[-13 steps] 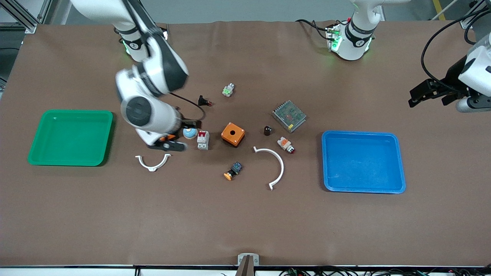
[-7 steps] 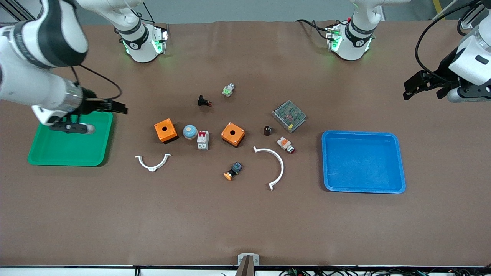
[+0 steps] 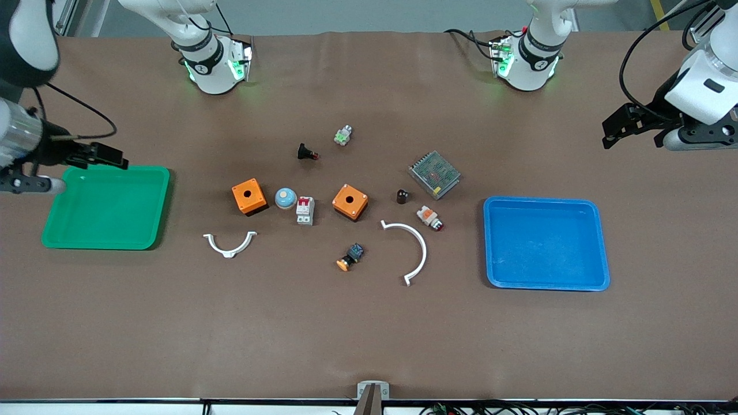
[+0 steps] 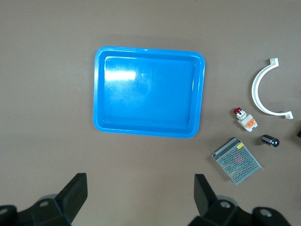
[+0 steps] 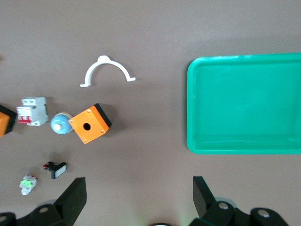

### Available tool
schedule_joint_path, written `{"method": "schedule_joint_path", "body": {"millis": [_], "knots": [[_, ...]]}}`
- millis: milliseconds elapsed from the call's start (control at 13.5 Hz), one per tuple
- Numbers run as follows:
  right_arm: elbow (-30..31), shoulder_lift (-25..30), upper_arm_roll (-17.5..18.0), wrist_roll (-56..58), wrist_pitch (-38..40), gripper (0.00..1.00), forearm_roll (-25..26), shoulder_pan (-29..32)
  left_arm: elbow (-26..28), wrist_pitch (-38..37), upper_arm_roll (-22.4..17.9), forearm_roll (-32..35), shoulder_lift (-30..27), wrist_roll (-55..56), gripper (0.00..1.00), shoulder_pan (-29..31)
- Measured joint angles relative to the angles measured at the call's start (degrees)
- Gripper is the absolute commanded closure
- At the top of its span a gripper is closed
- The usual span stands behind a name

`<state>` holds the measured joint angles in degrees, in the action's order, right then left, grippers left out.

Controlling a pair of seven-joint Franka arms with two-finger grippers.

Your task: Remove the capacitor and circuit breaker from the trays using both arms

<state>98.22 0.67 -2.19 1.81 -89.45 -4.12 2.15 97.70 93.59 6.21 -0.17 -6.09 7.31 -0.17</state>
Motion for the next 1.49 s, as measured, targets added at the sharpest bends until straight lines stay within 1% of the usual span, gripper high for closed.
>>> {"method": "schedule_joint_path", "body": {"millis": [74,223,372,595,1041,1486], "knots": [[-3.0,0.3,0.1,0.0,1.6,0.00,0.3,0.0,-0.2,0.0,0.0,0.0,0.0,0.0,0.00,0.0],[-7.0,0.7,0.3,0.0,2.6,0.00,2.4,0.0,-0.4,0.0,0.0,0.0,-0.2,0.0,0.00,0.0],[-8.5,0.6,0.4,0.0,2.7,0.00,3.3,0.0,-0.6,0.0,0.1,0.0,-0.3,0.0,0.00,0.0],[-10.7,0.5,0.3,0.0,2.5,0.00,3.3,0.1,-1.1,0.1,0.2,0.0,-0.3,0.0,0.00,-0.3],[-11.6,-0.6,0.3,0.0,1.7,0.00,3.3,0.1,-2.1,0.1,1.6,0.0,-0.1,0.0,0.00,-0.4],[-11.6,-1.4,0.4,0.0,0.2,0.00,3.3,0.1,-2.5,0.0,1.3,0.1,-0.1,0.0,0.00,0.1]]}}
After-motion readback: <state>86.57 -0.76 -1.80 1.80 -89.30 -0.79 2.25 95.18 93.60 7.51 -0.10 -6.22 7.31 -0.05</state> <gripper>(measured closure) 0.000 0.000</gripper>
